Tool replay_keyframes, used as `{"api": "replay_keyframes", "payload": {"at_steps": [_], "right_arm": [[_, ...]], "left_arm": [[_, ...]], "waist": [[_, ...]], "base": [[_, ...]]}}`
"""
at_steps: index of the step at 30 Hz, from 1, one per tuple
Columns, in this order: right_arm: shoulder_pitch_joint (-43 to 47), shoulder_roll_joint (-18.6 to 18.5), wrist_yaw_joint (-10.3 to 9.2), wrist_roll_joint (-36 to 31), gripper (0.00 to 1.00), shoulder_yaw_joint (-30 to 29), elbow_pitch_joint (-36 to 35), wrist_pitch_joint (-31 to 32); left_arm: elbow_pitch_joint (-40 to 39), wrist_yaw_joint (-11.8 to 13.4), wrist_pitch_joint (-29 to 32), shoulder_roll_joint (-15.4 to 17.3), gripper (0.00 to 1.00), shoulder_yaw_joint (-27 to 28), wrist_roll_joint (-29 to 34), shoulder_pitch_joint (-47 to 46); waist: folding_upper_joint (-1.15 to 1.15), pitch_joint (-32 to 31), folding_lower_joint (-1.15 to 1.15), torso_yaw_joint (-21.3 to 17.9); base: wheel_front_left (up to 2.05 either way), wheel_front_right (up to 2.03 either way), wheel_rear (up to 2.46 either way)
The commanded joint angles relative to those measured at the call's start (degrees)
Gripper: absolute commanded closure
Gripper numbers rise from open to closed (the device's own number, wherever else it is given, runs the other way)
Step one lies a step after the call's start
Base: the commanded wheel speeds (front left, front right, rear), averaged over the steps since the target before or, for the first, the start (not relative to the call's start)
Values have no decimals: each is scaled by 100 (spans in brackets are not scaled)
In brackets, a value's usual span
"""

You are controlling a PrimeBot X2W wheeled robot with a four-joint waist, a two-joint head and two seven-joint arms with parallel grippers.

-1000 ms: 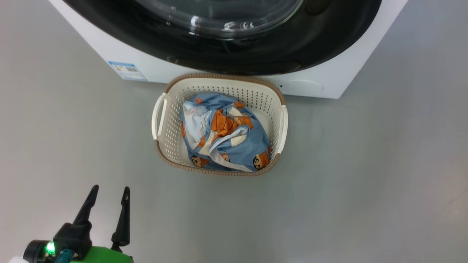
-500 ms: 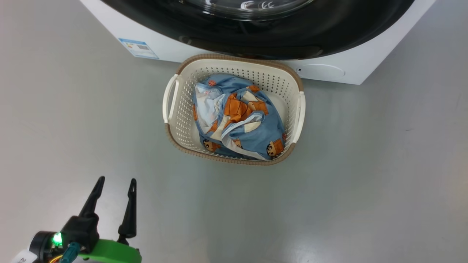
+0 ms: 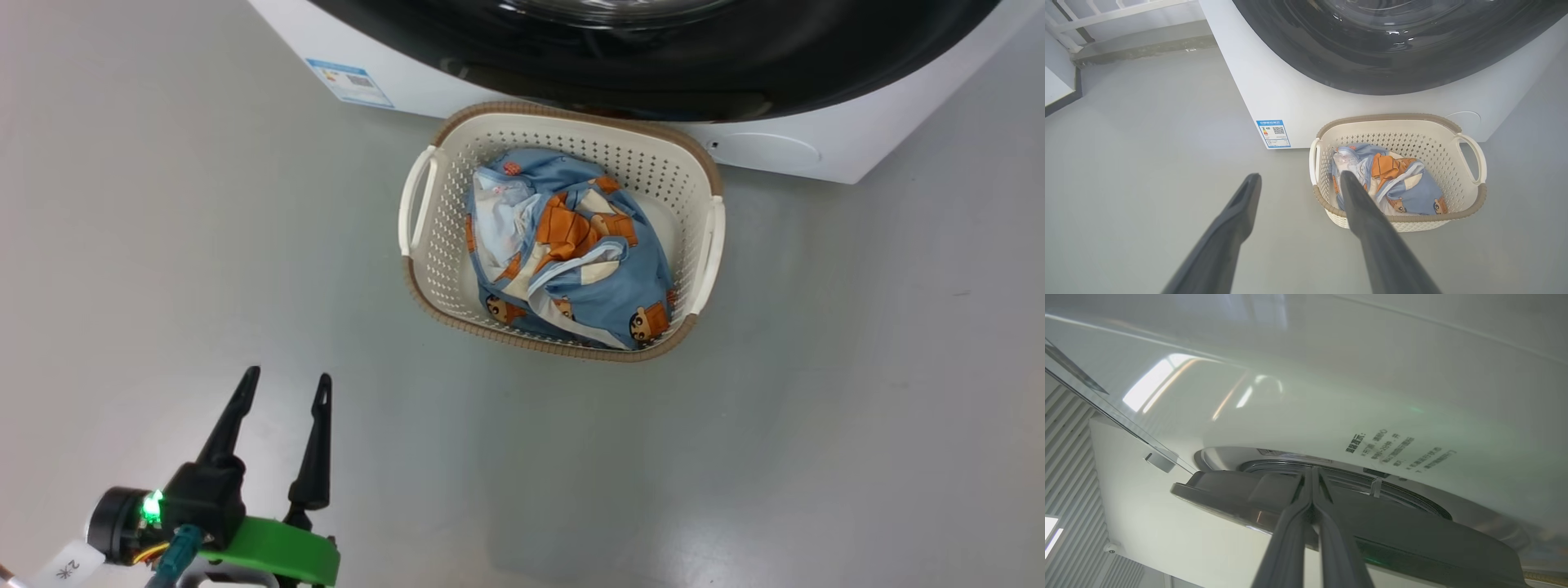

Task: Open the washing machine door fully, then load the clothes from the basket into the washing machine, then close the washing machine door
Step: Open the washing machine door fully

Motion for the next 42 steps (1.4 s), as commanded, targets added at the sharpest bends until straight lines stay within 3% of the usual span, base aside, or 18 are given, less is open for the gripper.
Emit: {"api": "replay_keyframes", "payload": {"at_steps": [1, 23, 42], "right_arm": [[-107, -17, -6, -62, 100, 54, -189, 57], [-872, -393, -6, -269, 100, 187, -76, 420], [-1129, -341, -6, 10, 100, 660, 81, 1337]], "left_arm": [[-170, 65, -37, 78, 0, 163, -60, -50], [-441, 363, -37, 78, 0, -128, -291, 46], [-383, 428, -37, 78, 0, -115, -313, 77]], "waist": [[0, 41, 0, 80], [0, 425, 0, 447], [0, 444, 0, 274]], "base": [[0, 0, 0], [0, 0, 0], [0, 0, 0]]}}
